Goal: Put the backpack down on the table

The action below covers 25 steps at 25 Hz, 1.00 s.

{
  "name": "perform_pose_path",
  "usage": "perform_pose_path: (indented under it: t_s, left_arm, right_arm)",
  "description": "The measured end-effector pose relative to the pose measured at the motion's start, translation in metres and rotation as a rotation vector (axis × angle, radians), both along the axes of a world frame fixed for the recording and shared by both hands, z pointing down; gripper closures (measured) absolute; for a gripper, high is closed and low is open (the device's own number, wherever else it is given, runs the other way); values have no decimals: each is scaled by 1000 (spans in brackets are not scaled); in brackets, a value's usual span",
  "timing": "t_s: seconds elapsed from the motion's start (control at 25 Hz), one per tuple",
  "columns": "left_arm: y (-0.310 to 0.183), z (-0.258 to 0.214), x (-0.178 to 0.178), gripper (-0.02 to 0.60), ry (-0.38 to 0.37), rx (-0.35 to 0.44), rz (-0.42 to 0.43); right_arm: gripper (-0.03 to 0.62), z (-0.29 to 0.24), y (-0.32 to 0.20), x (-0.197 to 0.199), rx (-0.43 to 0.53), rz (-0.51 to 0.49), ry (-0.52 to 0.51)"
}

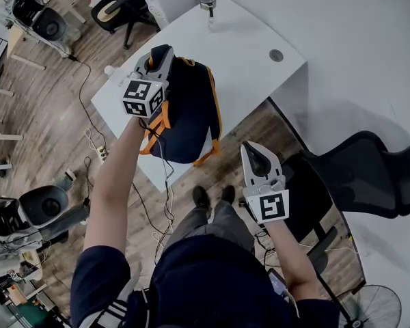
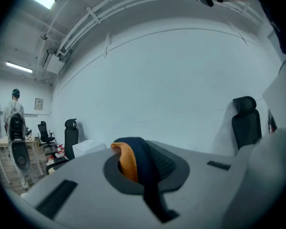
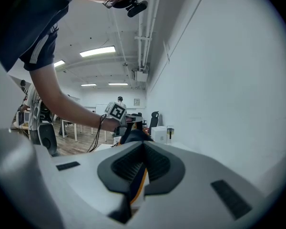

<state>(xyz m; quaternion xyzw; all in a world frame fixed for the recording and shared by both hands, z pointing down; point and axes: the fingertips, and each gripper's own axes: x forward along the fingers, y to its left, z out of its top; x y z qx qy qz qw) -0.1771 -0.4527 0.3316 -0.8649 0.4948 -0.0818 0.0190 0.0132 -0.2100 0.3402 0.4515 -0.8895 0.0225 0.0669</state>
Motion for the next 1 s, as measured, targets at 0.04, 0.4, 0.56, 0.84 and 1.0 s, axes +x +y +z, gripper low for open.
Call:
perform_pose_path:
  t_s: [0.04, 0.4, 0.56, 0.84, 1.0]
  left_arm:
    - [-2, 3, 0, 580, -4, 2, -4]
    - [-18, 29, 8, 580, -15, -6, -14]
    - [-29, 41, 8, 580, -26, -15, -18]
    - [-51, 69, 5, 580, -33, -55, -31]
    - [-60, 84, 7, 580, -45, -75, -37]
  right_arm:
    - [594, 1, -4, -1, 0, 1, 1]
    - [594, 12, -24, -4, -4, 7, -5]
    - [594, 12, -28, -7, -6, 7, -14]
    - [594, 13, -29, -7, -12, 13, -19]
    - [594, 14, -27, -4, -21, 21, -22]
